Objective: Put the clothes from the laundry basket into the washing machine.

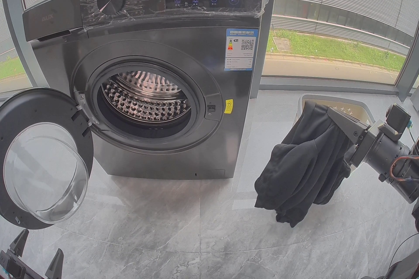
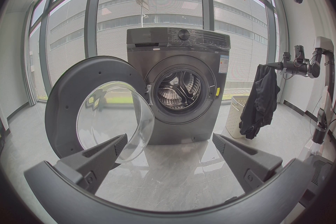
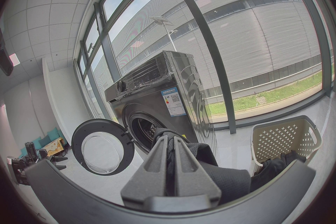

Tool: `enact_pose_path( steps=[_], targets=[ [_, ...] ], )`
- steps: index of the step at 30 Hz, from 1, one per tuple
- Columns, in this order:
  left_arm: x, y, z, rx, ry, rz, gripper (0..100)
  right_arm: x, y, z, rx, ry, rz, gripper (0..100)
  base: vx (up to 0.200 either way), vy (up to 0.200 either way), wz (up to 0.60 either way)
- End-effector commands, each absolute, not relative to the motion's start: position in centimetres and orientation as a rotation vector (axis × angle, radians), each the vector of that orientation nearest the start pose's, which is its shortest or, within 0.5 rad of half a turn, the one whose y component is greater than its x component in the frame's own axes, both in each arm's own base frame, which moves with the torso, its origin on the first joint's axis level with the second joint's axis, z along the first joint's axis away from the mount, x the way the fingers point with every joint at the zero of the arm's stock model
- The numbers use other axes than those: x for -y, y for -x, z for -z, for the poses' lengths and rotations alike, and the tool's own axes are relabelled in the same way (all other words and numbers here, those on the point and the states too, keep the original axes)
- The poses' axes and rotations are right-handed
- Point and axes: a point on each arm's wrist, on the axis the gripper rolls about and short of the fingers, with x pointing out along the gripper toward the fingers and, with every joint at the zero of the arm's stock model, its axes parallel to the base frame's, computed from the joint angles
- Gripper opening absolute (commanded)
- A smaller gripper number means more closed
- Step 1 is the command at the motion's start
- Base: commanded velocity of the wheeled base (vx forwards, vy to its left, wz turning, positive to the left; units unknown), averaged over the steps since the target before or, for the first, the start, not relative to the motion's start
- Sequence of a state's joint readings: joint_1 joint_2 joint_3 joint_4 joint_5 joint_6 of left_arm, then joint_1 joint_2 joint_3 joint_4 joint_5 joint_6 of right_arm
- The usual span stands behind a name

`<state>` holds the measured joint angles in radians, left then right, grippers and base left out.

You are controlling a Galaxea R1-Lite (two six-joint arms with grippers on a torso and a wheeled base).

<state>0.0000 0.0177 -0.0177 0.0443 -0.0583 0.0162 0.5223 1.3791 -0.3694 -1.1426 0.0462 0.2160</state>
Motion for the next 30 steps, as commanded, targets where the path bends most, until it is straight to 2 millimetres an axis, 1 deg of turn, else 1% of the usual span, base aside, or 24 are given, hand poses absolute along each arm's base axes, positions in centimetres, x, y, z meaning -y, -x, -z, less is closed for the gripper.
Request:
enact_pose_path(
  steps=[1,23,30],
  targets=[
    [0.13,2.3,-7.13,-0.042,-0.016,0.059,100,-10.21,-17.5,-19.88,0.063,-0.241,-0.58,0,0.0,0.2,0.0],
    [0.13,2.3,-7.13,-0.042,-0.016,0.059,100,-10.21,-17.49,-19.83,0.06,-0.24,-0.58,0,0.0,0.2,0.0],
    [0.13,2.3,-7.13,-0.042,-0.016,0.059,100,-10.2,-17.48,-19.74,0.054,-0.238,-0.579,0,0.0,0.0,0.0]
  ],
)
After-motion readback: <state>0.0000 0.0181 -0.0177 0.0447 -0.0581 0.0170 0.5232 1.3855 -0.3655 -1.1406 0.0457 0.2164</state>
